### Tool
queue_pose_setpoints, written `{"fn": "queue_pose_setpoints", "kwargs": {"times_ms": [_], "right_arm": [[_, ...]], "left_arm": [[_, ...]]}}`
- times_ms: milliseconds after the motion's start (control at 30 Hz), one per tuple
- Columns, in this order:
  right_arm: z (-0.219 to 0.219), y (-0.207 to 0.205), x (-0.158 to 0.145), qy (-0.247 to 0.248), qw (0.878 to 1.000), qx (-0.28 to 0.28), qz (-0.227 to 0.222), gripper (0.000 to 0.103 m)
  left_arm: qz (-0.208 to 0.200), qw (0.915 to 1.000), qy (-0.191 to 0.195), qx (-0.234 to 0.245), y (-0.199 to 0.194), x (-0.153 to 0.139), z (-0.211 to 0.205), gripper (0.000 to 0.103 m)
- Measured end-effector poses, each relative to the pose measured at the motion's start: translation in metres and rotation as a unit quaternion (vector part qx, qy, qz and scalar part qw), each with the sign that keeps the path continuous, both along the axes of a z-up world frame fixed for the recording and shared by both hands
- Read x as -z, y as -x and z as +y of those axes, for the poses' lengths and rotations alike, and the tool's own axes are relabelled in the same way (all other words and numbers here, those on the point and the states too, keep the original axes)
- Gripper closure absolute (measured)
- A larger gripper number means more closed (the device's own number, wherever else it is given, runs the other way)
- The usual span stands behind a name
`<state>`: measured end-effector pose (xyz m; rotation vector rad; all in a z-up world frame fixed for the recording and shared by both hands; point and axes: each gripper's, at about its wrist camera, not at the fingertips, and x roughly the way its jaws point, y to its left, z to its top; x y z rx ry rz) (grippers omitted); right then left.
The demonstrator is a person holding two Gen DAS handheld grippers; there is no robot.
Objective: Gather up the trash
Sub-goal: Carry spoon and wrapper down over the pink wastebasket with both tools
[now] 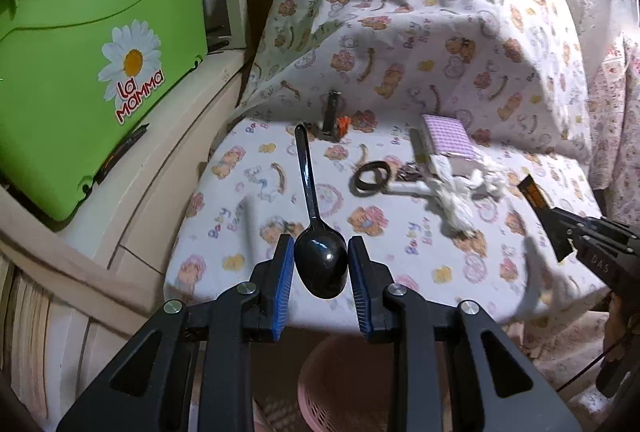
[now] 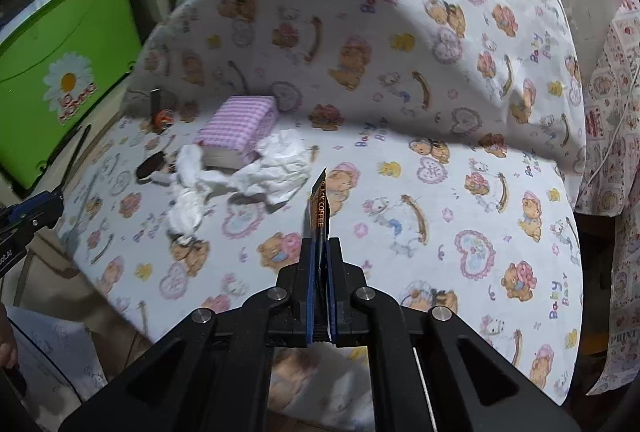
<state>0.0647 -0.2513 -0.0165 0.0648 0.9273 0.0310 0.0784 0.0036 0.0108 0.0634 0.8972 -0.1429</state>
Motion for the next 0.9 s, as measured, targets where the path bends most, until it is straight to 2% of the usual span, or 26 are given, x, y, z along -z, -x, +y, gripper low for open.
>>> {"fn": "queue_pose_setpoints", "kwargs": {"times_ms": [267,367,433,500,667,733,833,900], "right_arm": [[0.038,0.044,-0.02,-0.03,0.997,-0.07,-0.018,0.097],[0.057,0.062,-0.029,-0.039,0.994,-0.095,-0.029,0.097],[0.066,0.077,-0.031,-0.059,0.993,-0.102,-0.028,0.097],[0.074,0.092,-0.028,-0.066,0.991,-0.11,-0.026,0.097],[0.091,0.101,-0.011,-0.039,0.991,-0.129,-0.005,0.097],[0.09,0.098,-0.006,-0.044,0.991,-0.13,0.003,0.097],[0.084,0.096,-0.002,-0.052,0.991,-0.127,0.01,0.097],[0.082,0.096,0.002,-0.067,0.988,-0.136,0.022,0.097]], "left_arm": [[0.011,0.9997,0.021,0.012,0.042,-0.008,0.0,0.077],[0.011,0.9981,0.058,0.021,0.057,-0.007,0.004,0.077],[0.013,0.9973,0.068,0.022,0.065,-0.003,0.006,0.077],[0.018,0.9971,0.069,0.024,0.069,0.003,0.005,0.077],[0.064,0.9951,0.068,0.035,0.073,0.018,-0.001,0.077],[0.071,0.9941,0.07,0.043,0.078,0.019,0.0,0.077],[0.075,0.9948,0.054,0.042,0.084,0.021,0.0,0.077],[0.09,0.9929,0.062,0.046,0.086,0.026,0.0,0.077]]}}
